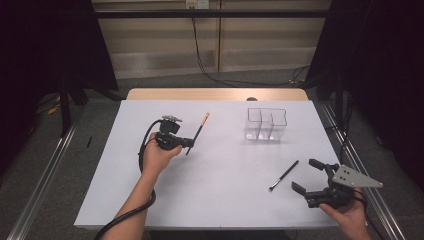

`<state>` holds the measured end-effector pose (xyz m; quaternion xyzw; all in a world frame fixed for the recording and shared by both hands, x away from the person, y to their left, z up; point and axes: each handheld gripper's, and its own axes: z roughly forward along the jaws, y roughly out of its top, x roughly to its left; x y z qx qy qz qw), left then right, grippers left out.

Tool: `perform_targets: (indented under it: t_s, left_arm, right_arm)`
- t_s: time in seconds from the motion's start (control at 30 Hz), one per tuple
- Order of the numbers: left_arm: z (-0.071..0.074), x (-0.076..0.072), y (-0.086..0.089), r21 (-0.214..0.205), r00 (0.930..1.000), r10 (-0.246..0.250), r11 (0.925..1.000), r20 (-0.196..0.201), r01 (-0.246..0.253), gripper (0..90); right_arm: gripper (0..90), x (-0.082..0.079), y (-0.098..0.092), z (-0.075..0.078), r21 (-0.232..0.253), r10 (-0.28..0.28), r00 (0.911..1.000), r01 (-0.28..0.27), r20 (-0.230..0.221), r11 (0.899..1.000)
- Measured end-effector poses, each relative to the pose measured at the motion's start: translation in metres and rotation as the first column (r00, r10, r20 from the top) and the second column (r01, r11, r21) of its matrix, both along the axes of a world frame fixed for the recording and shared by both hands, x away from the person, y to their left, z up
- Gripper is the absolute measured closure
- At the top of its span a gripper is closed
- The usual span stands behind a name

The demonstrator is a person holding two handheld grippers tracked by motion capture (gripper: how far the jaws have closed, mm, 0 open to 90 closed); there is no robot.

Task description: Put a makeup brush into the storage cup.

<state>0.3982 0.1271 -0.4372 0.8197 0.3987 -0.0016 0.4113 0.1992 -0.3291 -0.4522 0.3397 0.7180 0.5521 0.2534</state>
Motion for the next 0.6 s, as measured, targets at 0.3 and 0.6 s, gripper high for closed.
perform_targets:
  t_s: [0.3,0.6]
  left_arm:
    - [0.002,-0.01,-0.007,-0.147,0.9988,-0.03,0.9885,0.039,0.035,85.0]
    - [0.006,-0.02,-0.012,-0.253,0.9945,-0.079,0.9629,0.069,0.094,85.0]
  right_arm:
    - [0.7,0.0,0.001,0.0,-0.002,-0.001,1.0,0.001,0.004,1.0]
    - [0.7,0.0,0.002,0.001,-0.006,-0.002,1.0,0.002,0.006,1.0]
